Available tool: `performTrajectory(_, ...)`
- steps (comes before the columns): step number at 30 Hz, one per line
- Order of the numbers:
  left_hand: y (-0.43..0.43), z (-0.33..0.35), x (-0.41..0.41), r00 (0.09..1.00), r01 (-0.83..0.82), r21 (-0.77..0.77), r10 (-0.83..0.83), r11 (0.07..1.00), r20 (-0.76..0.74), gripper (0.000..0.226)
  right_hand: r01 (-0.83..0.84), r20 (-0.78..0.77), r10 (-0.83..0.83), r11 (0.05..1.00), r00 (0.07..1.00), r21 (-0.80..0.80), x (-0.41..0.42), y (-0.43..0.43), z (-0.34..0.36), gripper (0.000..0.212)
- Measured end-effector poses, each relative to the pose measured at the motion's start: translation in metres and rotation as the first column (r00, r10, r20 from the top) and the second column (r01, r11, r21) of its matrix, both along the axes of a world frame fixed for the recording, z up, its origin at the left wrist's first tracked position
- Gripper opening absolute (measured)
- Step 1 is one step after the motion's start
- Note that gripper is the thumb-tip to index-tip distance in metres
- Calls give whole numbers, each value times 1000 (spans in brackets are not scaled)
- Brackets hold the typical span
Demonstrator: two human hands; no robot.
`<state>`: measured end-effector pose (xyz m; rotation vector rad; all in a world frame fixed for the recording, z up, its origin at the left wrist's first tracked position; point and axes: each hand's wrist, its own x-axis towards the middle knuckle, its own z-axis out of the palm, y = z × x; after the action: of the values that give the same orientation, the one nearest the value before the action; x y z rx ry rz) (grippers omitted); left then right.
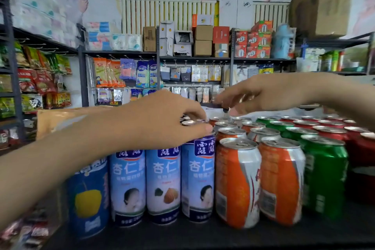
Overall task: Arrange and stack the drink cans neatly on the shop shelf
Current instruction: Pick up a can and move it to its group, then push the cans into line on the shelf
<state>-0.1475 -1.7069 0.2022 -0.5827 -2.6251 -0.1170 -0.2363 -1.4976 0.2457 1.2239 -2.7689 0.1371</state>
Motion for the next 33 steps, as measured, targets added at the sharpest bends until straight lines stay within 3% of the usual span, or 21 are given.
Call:
performTrajectory(3, 27, -11, 8, 997, 45, -109, -51, 993, -55, 44, 53, -36, -54, 998, 998, -30, 32, 22, -15, 54)
performTrajectory(7, 43, -20, -4, 988, -143, -304, 121, 942, -93, 71, 189, -88, -185, 981, 979, 37, 48, 40, -38, 51)
performTrajectory(11, 51, -24, -17, 980, -197, -324, 183, 925, -74, 99, 274, -88, -269, 960, 959, 50, 49, 48, -52, 59)
performTrajectory(16, 57, -17, -22, 983, -175, -332, 181, 927, -13, 104, 267, 71, -268, 963, 961, 13, 51, 61, -54, 56)
performTrajectory(20, 63, -15, -22, 978, -188, -332, 207, 924, 22, 101, 282, 55, -281, 959, 958, -5, 47, 61, -54, 54)
performTrajectory(26, 70, -12, -20, 958, -248, -354, 282, 901, 47, 92, 267, -48, -268, 964, 962, -15, 46, 68, -55, 84)
performTrajectory(29, 78, -19, -12, 959, -284, -295, 273, 912, -79, 70, 237, -53, -244, 965, 968, -113, 44, 93, -54, 76)
performTrajectory(33, 113, -33, -2, 953, -229, -203, 177, 952, -245, 61, 203, 16, -202, 973, 979, -107, 38, 129, -60, 42)
